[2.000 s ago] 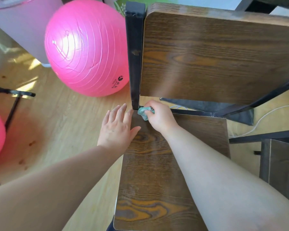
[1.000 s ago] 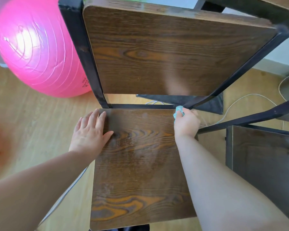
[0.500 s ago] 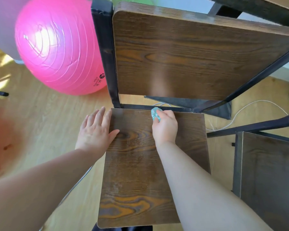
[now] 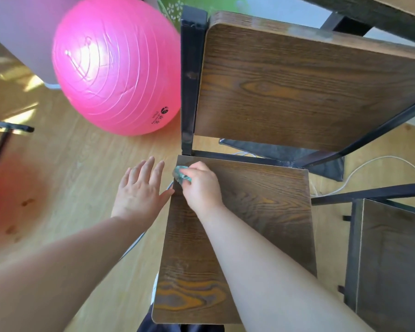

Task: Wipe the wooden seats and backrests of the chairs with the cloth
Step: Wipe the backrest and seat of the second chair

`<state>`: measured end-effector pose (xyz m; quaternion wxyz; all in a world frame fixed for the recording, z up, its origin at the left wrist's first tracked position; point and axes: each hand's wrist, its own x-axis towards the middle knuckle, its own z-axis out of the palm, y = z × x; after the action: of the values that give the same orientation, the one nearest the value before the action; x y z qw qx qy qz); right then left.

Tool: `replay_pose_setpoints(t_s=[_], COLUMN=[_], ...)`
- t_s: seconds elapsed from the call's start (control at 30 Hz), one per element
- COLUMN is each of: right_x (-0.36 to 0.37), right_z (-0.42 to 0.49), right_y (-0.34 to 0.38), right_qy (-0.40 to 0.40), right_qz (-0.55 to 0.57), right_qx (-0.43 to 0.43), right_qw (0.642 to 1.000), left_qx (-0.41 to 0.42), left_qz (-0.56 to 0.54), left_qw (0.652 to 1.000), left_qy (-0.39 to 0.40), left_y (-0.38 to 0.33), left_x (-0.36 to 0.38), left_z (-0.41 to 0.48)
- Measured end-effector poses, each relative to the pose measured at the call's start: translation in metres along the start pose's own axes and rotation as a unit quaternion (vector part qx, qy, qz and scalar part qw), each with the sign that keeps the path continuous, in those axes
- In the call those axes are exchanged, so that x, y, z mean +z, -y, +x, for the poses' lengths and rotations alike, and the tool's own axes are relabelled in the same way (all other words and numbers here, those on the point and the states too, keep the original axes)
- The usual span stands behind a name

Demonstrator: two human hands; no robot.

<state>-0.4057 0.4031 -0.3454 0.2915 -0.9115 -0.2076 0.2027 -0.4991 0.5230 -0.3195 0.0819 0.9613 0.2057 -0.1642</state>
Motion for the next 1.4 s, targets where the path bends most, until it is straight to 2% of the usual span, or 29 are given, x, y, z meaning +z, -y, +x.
replay_pose_setpoints(t_s=[0.07, 0.2, 0.37, 0.57, 0.67, 0.87, 1.0, 1.23, 1.4], right_x=[-0.011, -0.038, -0.030, -0.019, -0.012, -0.016, -0.012, -0.003, 0.009], right_z=[0.004, 0.019, 0.031, 0.027, 0.015, -0.040, -0.094, -0.204, -0.250], right_y=[-0.004, -0.012, -0.014, -0.013, -0.014, -0.023, -0.040, -0.069, -0.076], right_qy=[-0.005, -0.084, -0.030, -0.016, 0.020, 0.077, 0.084, 0.159, 0.165], right_qz=[0.039, 0.029, -0.021, -0.013, -0.038, -0.095, -0.080, -0.060, -0.045], right_qx=[0.009, 0.017, 0.007, 0.015, -0.013, -0.097, -0.137, -0.145, -0.126], right_qw=[0.999, 0.996, 0.999, 1.000, 0.999, 0.988, 0.984, 0.975, 0.977], left_qx=[0.003, 0.006, 0.014, 0.018, 0.021, 0.045, 0.060, 0.083, 0.097], left_qz=[0.013, 0.019, 0.023, 0.015, 0.014, 0.014, 0.008, 0.027, 0.030], left_qw=[1.000, 1.000, 1.000, 1.000, 1.000, 0.999, 0.998, 0.995, 0.994], left_qy=[0.006, 0.007, 0.008, 0.011, 0.014, 0.017, 0.019, 0.041, 0.047], left_y=[0.001, 0.005, 0.011, 0.019, 0.021, 0.018, 0.013, -0.001, -0.014], left_x=[-0.001, -0.002, -0.003, -0.001, -0.001, -0.003, -0.001, 0.005, 0.012], left_z=[-0.001, -0.001, -0.006, -0.011, -0.018, -0.036, -0.047, -0.062, -0.062])
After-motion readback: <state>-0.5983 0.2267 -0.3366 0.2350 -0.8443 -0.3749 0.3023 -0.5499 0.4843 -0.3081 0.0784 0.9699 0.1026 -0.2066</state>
